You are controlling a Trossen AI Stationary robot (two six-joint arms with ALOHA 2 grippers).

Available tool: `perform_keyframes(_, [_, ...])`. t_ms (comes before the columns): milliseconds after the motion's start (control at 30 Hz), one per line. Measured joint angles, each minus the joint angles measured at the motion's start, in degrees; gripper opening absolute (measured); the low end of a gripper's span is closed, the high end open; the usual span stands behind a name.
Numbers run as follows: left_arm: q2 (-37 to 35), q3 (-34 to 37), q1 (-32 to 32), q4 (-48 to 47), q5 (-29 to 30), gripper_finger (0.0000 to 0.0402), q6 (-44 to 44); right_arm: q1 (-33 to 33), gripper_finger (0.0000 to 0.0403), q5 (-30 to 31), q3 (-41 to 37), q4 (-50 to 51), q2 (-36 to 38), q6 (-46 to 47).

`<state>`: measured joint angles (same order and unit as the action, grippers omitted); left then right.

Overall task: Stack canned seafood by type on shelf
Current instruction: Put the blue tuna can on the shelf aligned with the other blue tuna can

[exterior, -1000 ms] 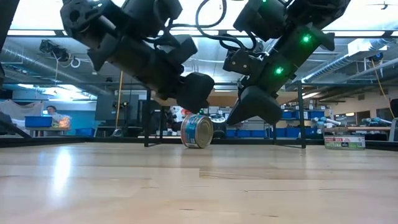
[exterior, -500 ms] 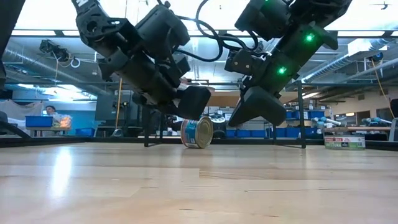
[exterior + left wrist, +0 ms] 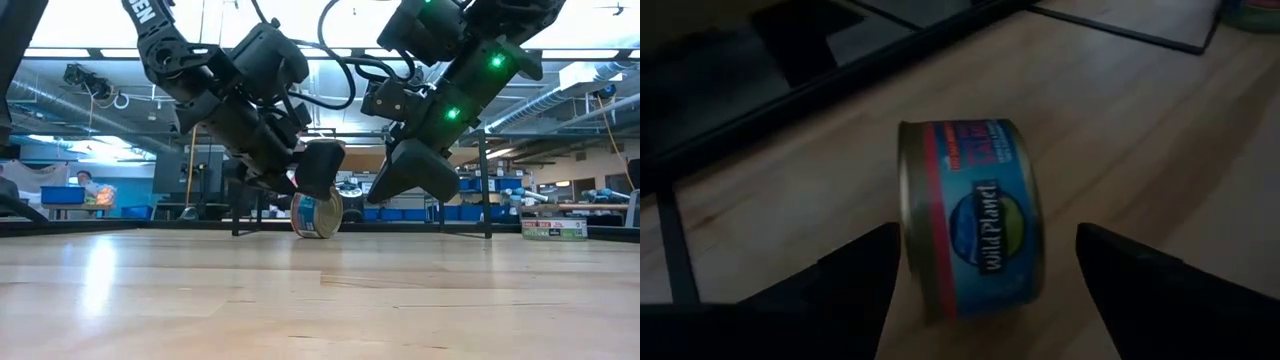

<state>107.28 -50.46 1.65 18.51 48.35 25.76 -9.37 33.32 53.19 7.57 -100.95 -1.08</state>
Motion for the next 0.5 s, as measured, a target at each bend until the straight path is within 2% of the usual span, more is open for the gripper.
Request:
perform_keyframes(267, [0.0, 0.0, -1.72, -0.66, -0.69, 0.0299, 0.01, 0.0, 0.0029, -0.02, 0.0, 0.0, 0.0, -0.09])
perform_keyframes(500, [1.59, 0.0, -3.57, -0.36, -7.51, 0.0235, -0.29, 0.0, 0.0029, -0.05, 0.0, 0.07, -0.02, -0.13])
